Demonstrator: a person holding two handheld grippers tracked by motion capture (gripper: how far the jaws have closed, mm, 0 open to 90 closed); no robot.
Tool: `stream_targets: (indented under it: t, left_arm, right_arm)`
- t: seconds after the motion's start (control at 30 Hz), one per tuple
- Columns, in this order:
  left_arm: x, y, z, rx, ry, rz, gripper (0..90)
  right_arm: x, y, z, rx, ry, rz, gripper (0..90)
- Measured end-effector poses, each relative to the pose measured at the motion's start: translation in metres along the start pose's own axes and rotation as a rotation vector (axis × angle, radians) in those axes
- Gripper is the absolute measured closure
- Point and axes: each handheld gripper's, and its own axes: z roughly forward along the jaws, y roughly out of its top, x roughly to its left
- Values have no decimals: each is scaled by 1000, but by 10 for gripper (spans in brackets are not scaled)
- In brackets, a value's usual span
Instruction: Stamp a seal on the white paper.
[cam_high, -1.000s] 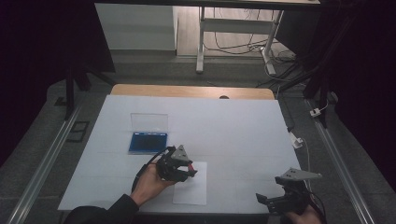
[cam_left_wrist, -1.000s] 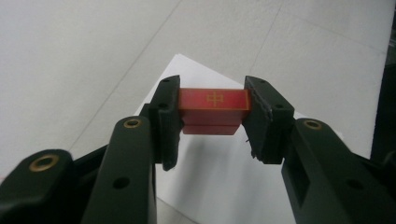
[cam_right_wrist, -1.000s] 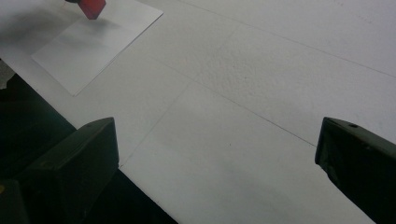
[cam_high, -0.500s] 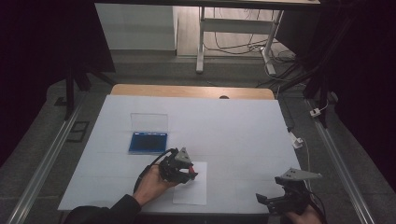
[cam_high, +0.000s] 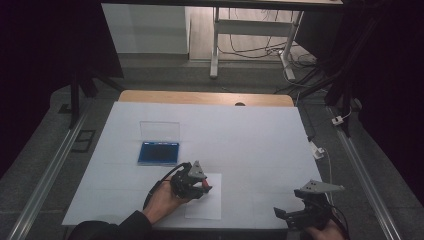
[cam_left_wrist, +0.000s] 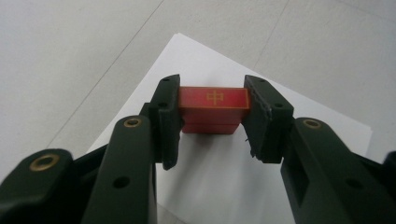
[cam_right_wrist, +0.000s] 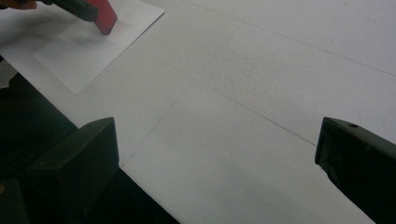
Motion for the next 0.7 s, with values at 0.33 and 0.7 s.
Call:
stream_targets:
  t: [0.33,0.7]
  left_arm:
    - [-4,0,1,3,23,9,590]
    - [1,-1,1,-8,-9,-28,590]
  right_arm:
    - [0,0,0,4,-1,-2,0]
    - [0,0,0,10,-1,-3,0]
